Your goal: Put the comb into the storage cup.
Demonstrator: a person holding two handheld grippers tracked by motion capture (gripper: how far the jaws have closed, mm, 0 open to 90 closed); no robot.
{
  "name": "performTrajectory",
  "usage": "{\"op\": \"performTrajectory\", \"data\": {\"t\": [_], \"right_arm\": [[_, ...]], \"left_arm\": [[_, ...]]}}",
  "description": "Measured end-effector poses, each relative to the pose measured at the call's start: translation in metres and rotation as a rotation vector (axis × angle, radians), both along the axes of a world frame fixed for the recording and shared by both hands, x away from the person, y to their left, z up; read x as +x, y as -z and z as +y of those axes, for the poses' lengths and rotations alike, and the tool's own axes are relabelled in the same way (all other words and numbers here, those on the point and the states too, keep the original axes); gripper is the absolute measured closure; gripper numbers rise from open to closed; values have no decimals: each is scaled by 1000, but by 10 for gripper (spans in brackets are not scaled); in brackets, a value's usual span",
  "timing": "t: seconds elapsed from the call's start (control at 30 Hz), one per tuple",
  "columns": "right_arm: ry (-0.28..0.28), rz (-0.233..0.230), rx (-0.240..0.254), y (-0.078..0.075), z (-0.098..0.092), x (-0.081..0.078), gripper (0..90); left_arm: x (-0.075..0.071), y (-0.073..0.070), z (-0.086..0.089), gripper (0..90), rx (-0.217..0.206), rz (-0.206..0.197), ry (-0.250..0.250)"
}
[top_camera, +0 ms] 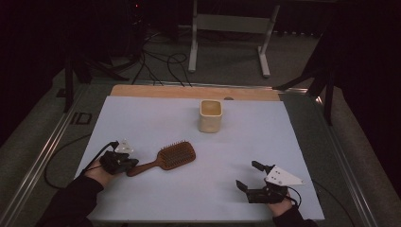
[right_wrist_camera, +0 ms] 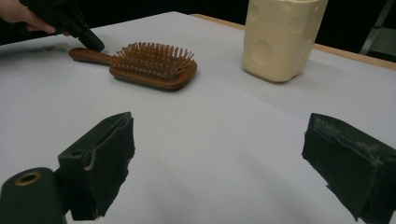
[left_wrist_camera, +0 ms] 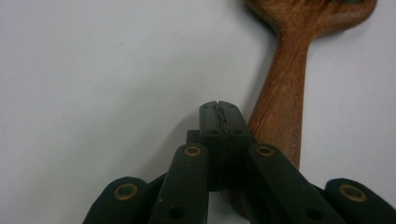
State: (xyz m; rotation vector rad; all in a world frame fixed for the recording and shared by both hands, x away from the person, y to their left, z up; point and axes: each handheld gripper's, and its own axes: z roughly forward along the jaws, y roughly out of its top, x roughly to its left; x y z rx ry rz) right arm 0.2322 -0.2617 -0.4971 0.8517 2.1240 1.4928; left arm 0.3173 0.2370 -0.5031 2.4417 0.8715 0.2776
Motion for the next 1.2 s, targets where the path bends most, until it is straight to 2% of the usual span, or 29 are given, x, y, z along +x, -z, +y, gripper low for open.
{"op": "performTrajectory", "data": {"t": [0.37,0.53,1.2], "right_arm": [[0,0,0,0,0,0,88],[2,3,0,0,0,0,89],[0,6,-4,1,1,0,89]], "left_arm": [[-14,0,-2,900,-5,24,6],[-22,-1,-7,900,-3,35,25],[-30,-3,-19,900,-1,81,77]]}}
